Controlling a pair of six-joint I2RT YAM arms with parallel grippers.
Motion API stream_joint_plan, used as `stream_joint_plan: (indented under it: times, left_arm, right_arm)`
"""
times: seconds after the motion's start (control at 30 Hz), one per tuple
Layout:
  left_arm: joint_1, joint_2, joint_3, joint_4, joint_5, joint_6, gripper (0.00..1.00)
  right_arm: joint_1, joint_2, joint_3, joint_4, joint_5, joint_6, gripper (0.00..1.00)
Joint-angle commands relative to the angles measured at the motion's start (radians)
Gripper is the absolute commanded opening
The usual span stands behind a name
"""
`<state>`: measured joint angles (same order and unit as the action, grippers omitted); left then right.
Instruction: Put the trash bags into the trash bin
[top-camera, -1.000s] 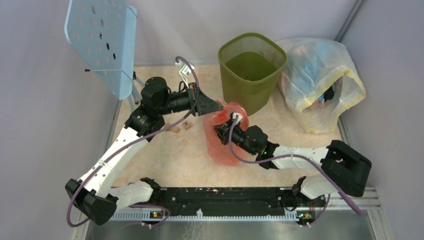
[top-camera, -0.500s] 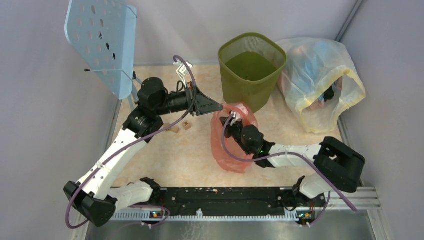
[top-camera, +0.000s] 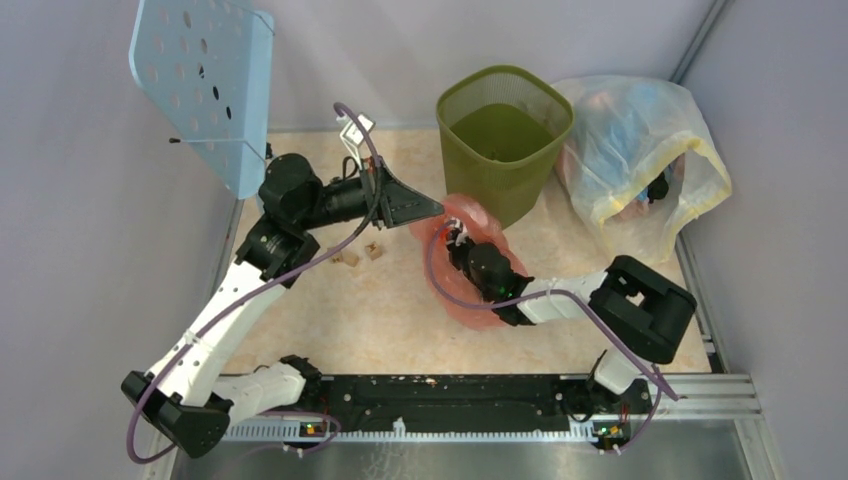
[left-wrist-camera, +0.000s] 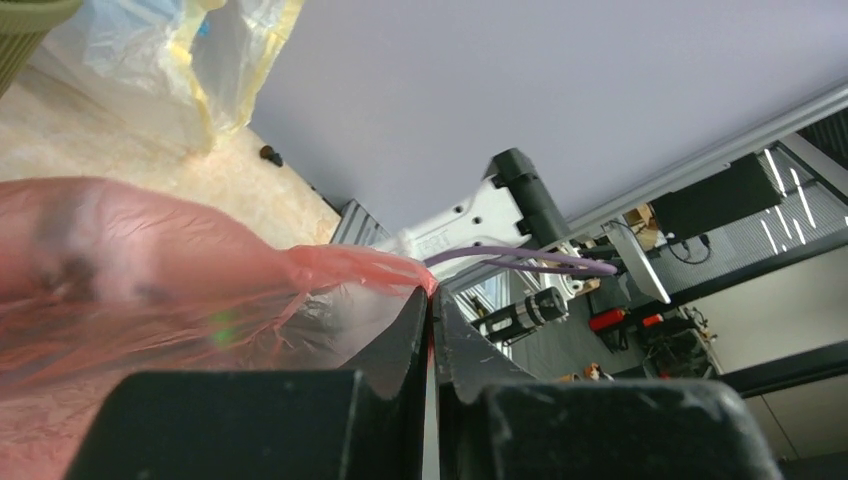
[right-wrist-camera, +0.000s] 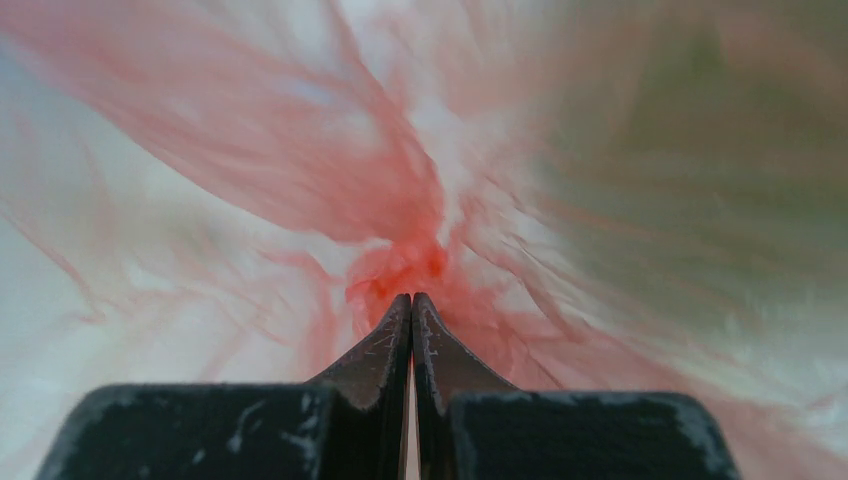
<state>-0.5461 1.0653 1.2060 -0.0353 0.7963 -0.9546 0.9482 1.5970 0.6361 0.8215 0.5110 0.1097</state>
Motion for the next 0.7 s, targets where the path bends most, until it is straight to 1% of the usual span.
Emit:
stream_joint_plan:
  times: [0.0, 0.17, 0.23, 0.37, 0.47, 0.57, 0.67]
  left_arm:
    - [-0.003, 0.025, 0.136, 0.082, 0.038, -0.02, 0.08]
    - [-0.003, 0.045, 0.234, 0.041, 0.038, 0.013, 0.09]
    - [-0.002, 0.043, 0.23, 0.011, 0.026, 0.036, 0.1]
    - [-0.002, 0.039, 0.175, -0.034, 0.012, 0.07, 0.1]
    - [-0.002, 0.035, 0.149, -0.069, 0.01, 0.099, 0.09]
    - [-0.002, 0.028, 0.179, -0.161, -0.025, 0.178, 0.1]
    - [-0.003, 0.023, 0.208, -0.243, -0.06, 0.244, 0.11]
  right_arm:
    - [-0.002, 0.054, 0.043, -0.035, -0.065, 0.057, 0.0]
    - [-0.002, 0.048, 0.041, -0.066, -0.075, 0.083, 0.0]
    - [-0.002, 0.019, 0.041, -0.084, -0.082, 0.08, 0.0]
    - [-0.002, -0.074, 0.057, -0.146, -0.133, 0.057, 0.0]
    - [-0.002, -0.148, 0.099, -0.264, -0.141, 0.038, 0.0]
    - [-0.002, -0.223, 0.127, -0.357, -0.138, 0.01, 0.0]
    - [-0.002, -0.299, 0.15, -0.446, -0.183, -0.014, 0.0]
